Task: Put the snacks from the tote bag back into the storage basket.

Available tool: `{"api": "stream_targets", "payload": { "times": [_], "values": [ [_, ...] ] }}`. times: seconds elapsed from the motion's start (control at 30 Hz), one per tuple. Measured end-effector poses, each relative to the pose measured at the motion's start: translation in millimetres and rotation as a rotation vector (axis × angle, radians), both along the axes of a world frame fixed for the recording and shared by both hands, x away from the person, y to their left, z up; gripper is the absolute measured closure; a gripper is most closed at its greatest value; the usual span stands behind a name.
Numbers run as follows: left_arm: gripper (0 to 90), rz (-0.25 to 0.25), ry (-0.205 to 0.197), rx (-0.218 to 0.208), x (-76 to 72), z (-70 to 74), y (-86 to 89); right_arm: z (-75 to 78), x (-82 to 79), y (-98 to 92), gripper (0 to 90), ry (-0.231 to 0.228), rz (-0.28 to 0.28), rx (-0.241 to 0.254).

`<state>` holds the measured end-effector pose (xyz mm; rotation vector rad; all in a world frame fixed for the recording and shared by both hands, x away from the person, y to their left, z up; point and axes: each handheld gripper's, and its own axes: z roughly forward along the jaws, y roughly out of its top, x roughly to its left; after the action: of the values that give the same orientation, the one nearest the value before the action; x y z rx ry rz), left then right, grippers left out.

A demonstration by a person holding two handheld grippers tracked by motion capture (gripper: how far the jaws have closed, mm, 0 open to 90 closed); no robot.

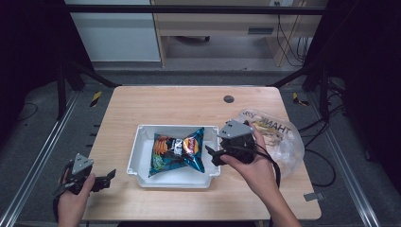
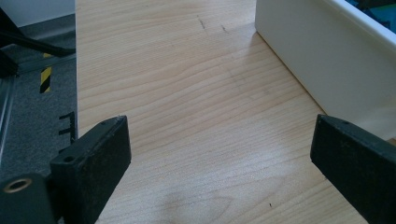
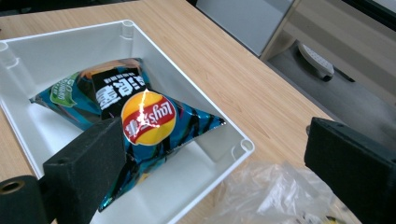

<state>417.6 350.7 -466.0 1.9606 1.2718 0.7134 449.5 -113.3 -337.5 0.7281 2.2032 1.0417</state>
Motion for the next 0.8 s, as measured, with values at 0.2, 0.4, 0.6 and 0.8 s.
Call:
{"api": "stream_targets", "payload": {
  "times": [0.2, 0.4, 0.6, 0.8],
  "values": [
    [4.8, 0.000, 0.000, 0.000, 0.0, -0.2, 0.1, -5.8, -6.3, -15.6, 5.9, -0.010, -0.051, 0.024],
    [4.7, -0.002, 0.002, 0.003, 0.0, -0.1, -0.3, -29.5, -15.0, -37.2, 5.8, 0.003, -0.131, 0.038],
    [4.7, 0.002, 0.001, 0.004, 0.0, -0.4, -0.2, -66.3, -23.0, -61.5, 6.8, 0.068, -0.202, 0.058],
    [4.7, -0.001, 0.001, 0.002, 0.6, -0.2, -1.3, -96.0, -25.5, -76.6, 6.5, 0.140, -0.263, 0.070]
  ]
}}
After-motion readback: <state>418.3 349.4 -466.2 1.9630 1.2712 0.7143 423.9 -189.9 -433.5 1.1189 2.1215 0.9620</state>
